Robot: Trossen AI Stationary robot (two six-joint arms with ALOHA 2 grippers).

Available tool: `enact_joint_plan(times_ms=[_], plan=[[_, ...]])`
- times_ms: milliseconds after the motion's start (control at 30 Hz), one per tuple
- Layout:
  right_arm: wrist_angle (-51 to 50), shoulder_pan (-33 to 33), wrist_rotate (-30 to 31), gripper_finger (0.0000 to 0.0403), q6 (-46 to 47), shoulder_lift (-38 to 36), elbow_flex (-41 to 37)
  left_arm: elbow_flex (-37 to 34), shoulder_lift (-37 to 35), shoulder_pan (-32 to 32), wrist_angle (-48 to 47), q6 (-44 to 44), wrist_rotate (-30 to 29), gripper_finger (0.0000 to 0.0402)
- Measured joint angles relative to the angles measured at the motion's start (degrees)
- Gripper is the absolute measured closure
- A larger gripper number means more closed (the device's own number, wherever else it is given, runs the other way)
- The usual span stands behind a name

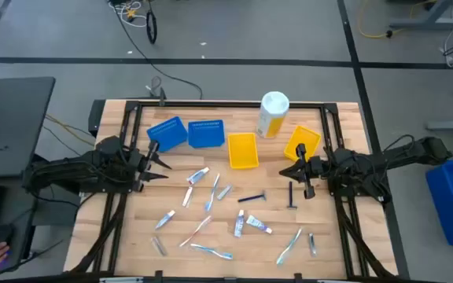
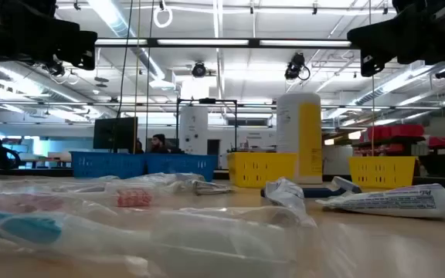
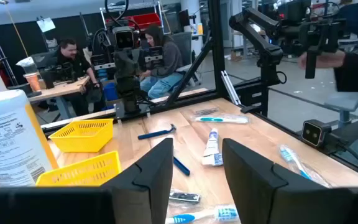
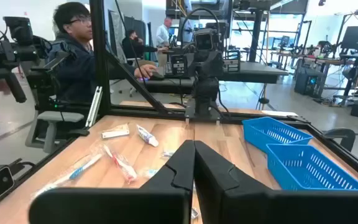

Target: Pick & Place Travel size toiletries

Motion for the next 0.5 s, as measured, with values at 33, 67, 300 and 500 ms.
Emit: enact_joint_plan(times_ms=[33, 67, 300, 500], plan=[[0.0, -0.01, 0.01, 0.0389, -0.01, 0.0, 0.0, 0.0, -0.01, -0.02, -0.01, 0.0, 0.0, 0.0253], [0.0, 0.0, 0.01, 0.0389, 0.0, 0.0, 0.01, 0.0, 0.0, -0.01, 0.0, 0.0, 0.0, 0.0253], [0.03, 0.0, 0.02, 0.0389, -0.01, -0.01, 0.0, 0.0, 0.01, 0.0, 0.02, 0.0, 0.0, 0.0253], [0.03, -0.01, 0.01, 0.0389, -0.01, 0.0, 0.0, 0.0, 0.0, 0.0, 0.33, -1.36, -0.27, 0.0253]])
